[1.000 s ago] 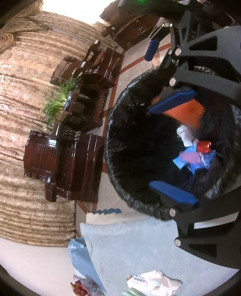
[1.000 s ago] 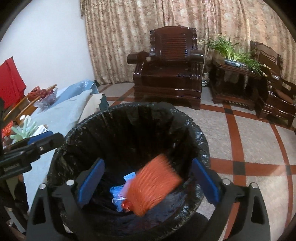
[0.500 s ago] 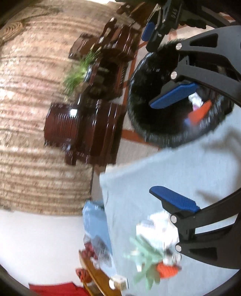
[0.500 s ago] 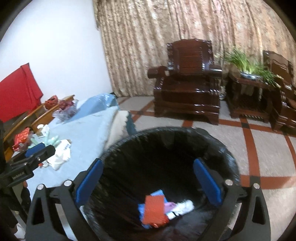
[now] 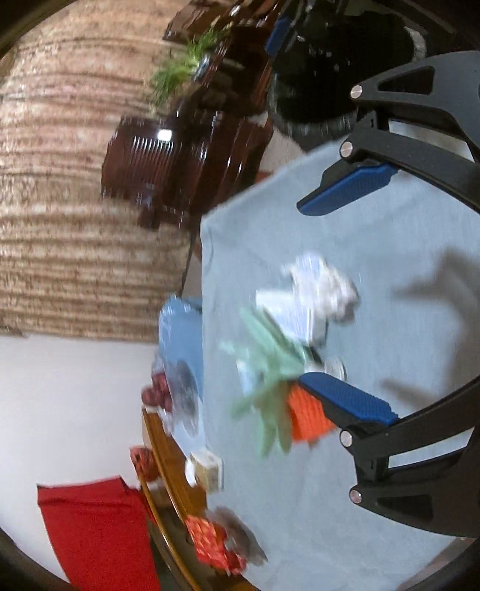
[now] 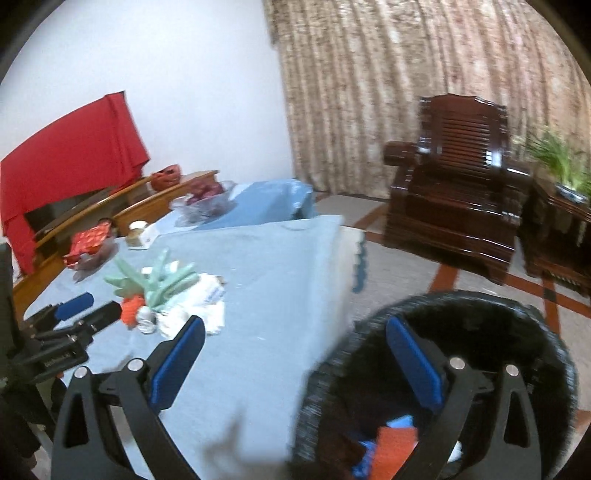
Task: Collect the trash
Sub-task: 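Move both open tools back over the table toward the remaining trash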
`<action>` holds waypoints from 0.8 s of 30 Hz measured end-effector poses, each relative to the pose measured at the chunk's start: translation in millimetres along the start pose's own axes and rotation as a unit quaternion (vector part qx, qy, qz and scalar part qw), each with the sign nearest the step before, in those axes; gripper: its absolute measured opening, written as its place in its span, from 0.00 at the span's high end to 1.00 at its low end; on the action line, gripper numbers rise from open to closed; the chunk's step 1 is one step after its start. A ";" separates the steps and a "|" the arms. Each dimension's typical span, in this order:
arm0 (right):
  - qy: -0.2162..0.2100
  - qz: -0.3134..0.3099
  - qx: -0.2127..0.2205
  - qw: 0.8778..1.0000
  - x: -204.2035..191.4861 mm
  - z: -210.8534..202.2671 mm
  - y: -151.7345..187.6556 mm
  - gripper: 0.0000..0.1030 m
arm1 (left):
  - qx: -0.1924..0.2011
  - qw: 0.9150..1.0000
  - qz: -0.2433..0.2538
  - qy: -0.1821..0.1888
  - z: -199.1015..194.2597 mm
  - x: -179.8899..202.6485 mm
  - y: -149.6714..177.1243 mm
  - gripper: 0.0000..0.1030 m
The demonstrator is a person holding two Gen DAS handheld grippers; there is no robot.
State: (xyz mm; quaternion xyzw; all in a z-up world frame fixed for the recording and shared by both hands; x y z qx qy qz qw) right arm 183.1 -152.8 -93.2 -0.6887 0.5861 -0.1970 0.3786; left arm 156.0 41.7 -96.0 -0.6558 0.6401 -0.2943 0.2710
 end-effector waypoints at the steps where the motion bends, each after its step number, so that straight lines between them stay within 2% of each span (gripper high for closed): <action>1: -0.005 -0.005 -0.002 1.000 -6.9 5.9 -3.1 0.06 | -0.002 1.000 -0.005 -0.006 1.0 -7.5 1.4 0.18; 11: -0.034 -0.030 -0.032 0.998 -74.1 77.3 -8.0 0.06 | -0.021 0.998 -0.038 -0.041 23.3 -62.2 15.4 0.19; 24: -0.036 -0.052 -0.106 0.992 -123.4 154.7 12.7 0.06 | -0.050 0.994 -0.067 -0.064 50.9 -114.6 32.4 0.20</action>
Point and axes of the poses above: each gripper's, at about its wrist camera, not at the fingertips, and z roughly the way its jaws point, x to its right, y to its underside, the point moved 6 cm from there along z, roughly the way its jaws point, and after that the axes turned 10 degrees about -x, right-handed, at the moved point
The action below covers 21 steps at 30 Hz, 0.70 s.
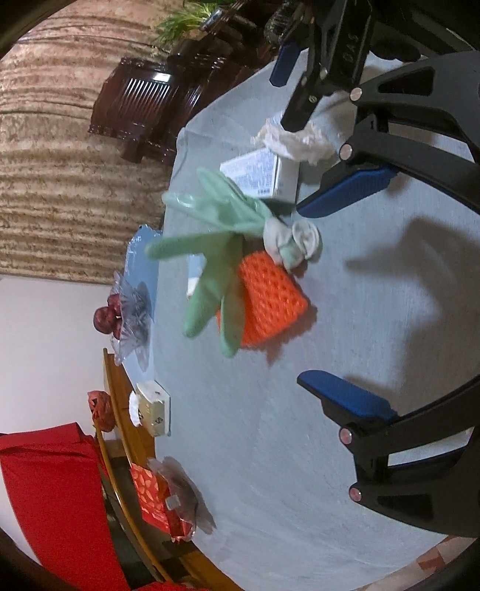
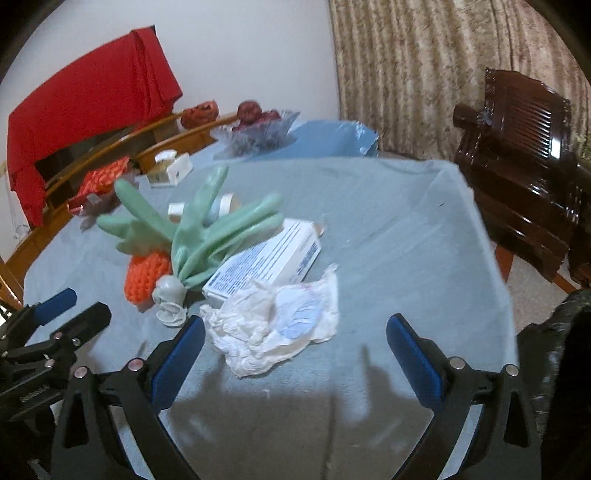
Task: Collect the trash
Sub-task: 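Move both open tools back over the table toward the remaining trash, then grasp the white tissue with the right tool while the left tool grasps the green glove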
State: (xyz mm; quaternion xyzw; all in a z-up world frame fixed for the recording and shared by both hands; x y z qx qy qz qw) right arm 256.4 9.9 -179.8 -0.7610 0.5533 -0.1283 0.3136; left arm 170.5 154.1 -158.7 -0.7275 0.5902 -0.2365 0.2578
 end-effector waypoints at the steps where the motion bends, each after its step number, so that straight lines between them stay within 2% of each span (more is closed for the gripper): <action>1: 0.000 0.000 -0.004 1.000 -1.7 3.6 -0.1 0.06 | -0.001 1.000 -0.002 0.000 1.3 -1.9 0.2 0.20; 11: -0.008 0.006 -0.056 0.998 -4.1 38.1 0.6 0.08 | -0.007 1.000 -0.012 0.005 10.6 -11.2 -0.2 0.20; 13: -0.016 0.009 -0.062 0.998 -2.9 40.5 0.8 0.19 | -0.008 1.000 -0.013 0.007 11.2 -9.6 0.3 0.20; 15: -0.027 0.005 -0.069 0.997 -4.3 42.6 1.5 0.36 | -0.008 1.000 -0.012 0.010 11.7 -6.8 0.6 0.20; 16: -0.028 0.002 -0.070 0.997 -5.2 42.8 1.9 0.39 | -0.008 1.000 -0.011 0.011 11.9 -5.6 0.4 0.20; 18: -0.036 -0.003 -0.070 0.997 -7.2 40.8 3.7 0.54 | -0.009 1.000 -0.007 0.013 12.7 -1.4 0.1 0.22; 21: -0.043 -0.007 -0.070 0.997 -9.5 39.4 4.8 0.66 | -0.010 1.000 -0.006 0.018 13.3 3.7 -0.3 0.25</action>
Point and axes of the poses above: each gripper's, at about its wrist camera, not at the fingertips, and z roughly the way its jaws point, x to its right, y to its underside, the point moved 6 cm from there along z, roughly the way its jaws point, and after that the axes turned 10 degrees about -x, right-handed, at the moved point
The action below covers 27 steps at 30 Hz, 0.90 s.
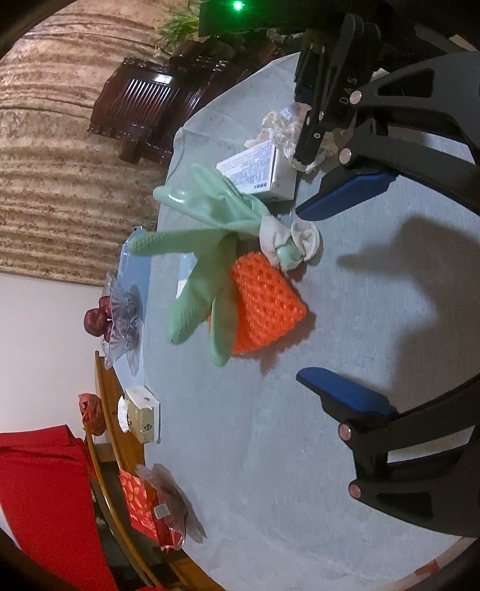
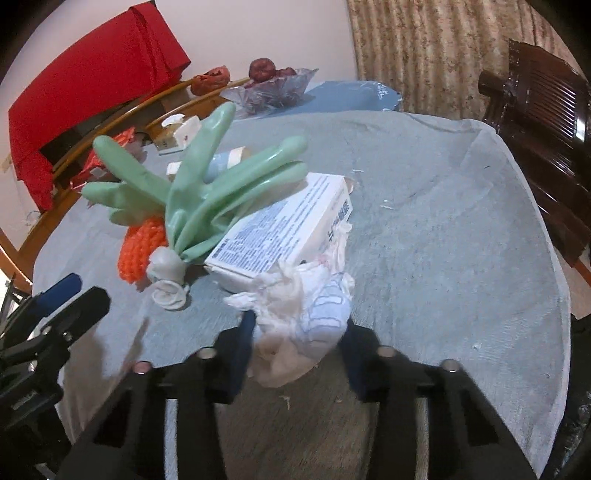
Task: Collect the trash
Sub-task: 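Grasp the white tissue with the right tool while the left tool grasps the green glove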
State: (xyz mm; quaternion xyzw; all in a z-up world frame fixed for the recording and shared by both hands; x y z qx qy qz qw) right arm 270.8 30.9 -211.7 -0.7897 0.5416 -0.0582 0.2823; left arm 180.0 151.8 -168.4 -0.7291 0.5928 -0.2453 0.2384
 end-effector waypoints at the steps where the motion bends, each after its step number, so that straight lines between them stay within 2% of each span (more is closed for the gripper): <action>1: -0.002 0.000 0.001 1.000 0.2 -0.8 0.6 0.69 | 0.000 1.000 0.001 0.002 0.1 2.7 0.1 0.25; 5: -0.010 0.003 0.003 1.000 3.4 -5.0 3.5 0.79 | 0.001 1.000 0.007 0.008 0.6 13.7 -2.7 0.28; 7: -0.011 0.003 0.007 1.000 4.5 -9.1 6.0 0.81 | 0.002 1.000 0.010 0.010 1.0 18.1 -4.2 0.30; 16: 0.001 0.009 0.040 0.999 19.2 -34.7 -3.7 0.81 | 0.015 1.000 0.017 0.019 9.0 35.9 -25.9 0.34; 27: 0.005 0.018 0.047 0.999 36.4 -38.6 -11.4 0.81 | -0.003 0.999 0.026 0.025 41.5 57.7 -44.4 0.50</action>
Point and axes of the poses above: each gripper's, at about its wrist camera, not at the fingertips, and z roughly the way its jaws point, x to its right, y to its underside, the point moved 6 cm from there along z, roughly the way its jaws point, and after that the axes turned 10 degrees about -x, right-handed, at the moved point
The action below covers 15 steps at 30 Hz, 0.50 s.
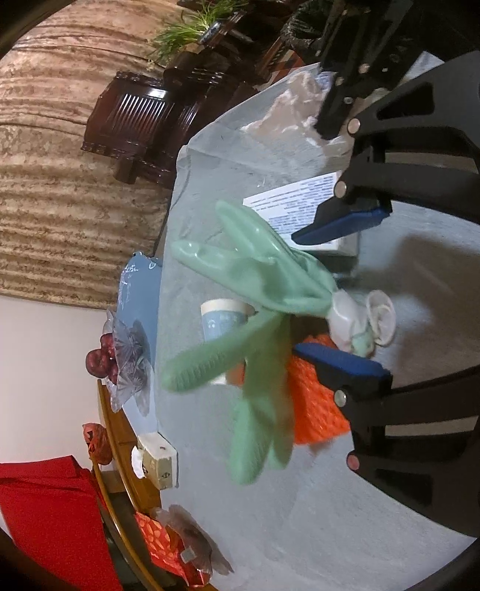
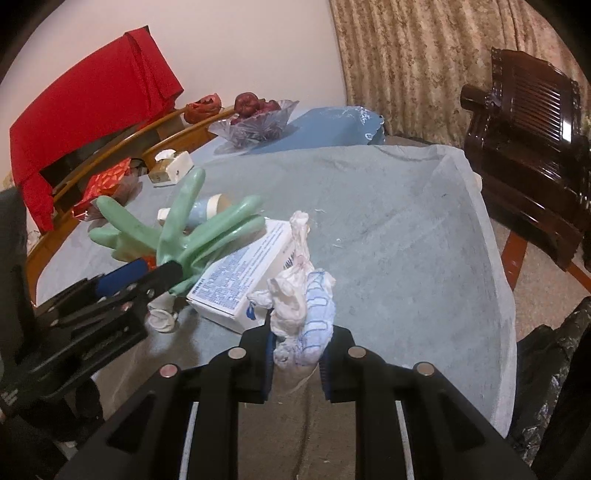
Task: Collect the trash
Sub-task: 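Grasp the white tissue with the right tool while the left tool grasps the green glove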
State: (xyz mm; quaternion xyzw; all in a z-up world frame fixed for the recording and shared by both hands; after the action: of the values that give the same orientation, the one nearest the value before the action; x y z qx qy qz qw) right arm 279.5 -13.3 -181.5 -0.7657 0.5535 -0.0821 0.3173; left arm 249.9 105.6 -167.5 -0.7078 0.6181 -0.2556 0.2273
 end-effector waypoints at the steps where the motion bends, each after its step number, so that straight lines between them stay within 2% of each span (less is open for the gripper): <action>1: 0.000 0.001 -0.001 1.000 1.7 0.8 0.8 0.81 | -0.001 1.000 0.001 0.001 2.1 1.6 -1.4 0.51; 4: 0.002 0.006 -0.003 1.000 6.4 2.0 2.6 0.81 | -0.009 1.000 0.005 -0.004 11.0 5.3 -4.9 0.56; 5: 0.002 0.008 -0.003 1.000 7.6 1.9 2.9 0.81 | -0.013 1.000 0.006 -0.005 13.2 5.7 -4.7 0.62; 7: 0.002 0.012 -0.002 1.000 10.1 1.7 3.4 0.81 | -0.016 1.000 0.006 -0.011 17.8 7.2 -5.7 0.65; 12: 0.002 0.015 0.000 1.000 11.1 -0.2 2.6 0.81 | -0.013 1.000 0.004 -0.021 14.8 11.3 -1.5 0.86; 15: 0.002 0.017 0.003 1.000 12.6 -4.1 4.1 0.81 | -0.010 1.000 -0.007 -0.012 5.8 11.1 2.1 0.91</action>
State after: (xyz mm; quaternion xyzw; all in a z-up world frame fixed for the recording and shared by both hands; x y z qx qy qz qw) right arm 279.0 -26.9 -183.4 -0.7553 0.5665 -0.0800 0.3197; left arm 253.3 94.4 -172.4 -0.7177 0.6127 -0.2422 0.2255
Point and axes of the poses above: each gripper's, at about its wrist camera, not at the fingertips, and z roughly the way its jaws point, x to its right, y to its underside, the point moved 6 cm from there along z, roughly the way its jaws point, and after that the axes turned 10 degrees about -x, right-handed, at the moved point
